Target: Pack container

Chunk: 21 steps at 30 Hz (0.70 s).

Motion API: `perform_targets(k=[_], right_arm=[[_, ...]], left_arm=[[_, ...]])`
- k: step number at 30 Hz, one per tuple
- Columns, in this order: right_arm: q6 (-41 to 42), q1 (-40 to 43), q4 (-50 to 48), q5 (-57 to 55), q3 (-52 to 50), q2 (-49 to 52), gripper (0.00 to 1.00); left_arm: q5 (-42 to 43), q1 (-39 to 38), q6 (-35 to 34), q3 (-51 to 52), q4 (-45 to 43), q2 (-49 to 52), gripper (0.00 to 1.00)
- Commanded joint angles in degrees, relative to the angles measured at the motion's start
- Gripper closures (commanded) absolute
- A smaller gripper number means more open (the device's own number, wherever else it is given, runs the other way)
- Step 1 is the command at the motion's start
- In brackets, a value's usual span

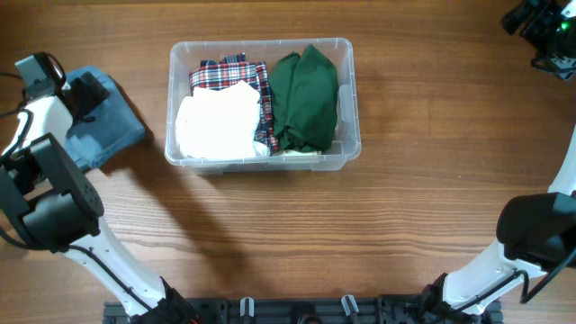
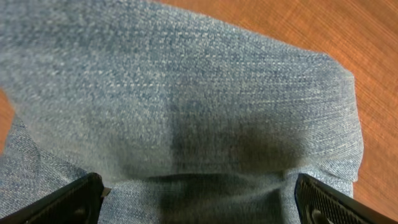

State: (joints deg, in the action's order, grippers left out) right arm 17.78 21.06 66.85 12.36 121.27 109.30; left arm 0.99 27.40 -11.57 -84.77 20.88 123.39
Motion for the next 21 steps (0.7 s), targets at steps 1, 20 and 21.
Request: perform_targets(k=[1,20,21], right_arm=[[0.4,0.0,-0.2,-0.5,0.1,1.0,0.0],[0.4,0.0,-0.2,-0.5,0.1,1.0,0.0],[0.4,0.0,-0.2,-0.5,0.1,1.0,0.0]], left_arm=[[5.4,1.3,-5.6,7.5,9.5,4.4,0.0],[16.5,0.0,-3.6,7.5,19.3,-21.3,0.0],[16.6,-0.7,-3.7,7.6,20.7,-21.2,0.0]])
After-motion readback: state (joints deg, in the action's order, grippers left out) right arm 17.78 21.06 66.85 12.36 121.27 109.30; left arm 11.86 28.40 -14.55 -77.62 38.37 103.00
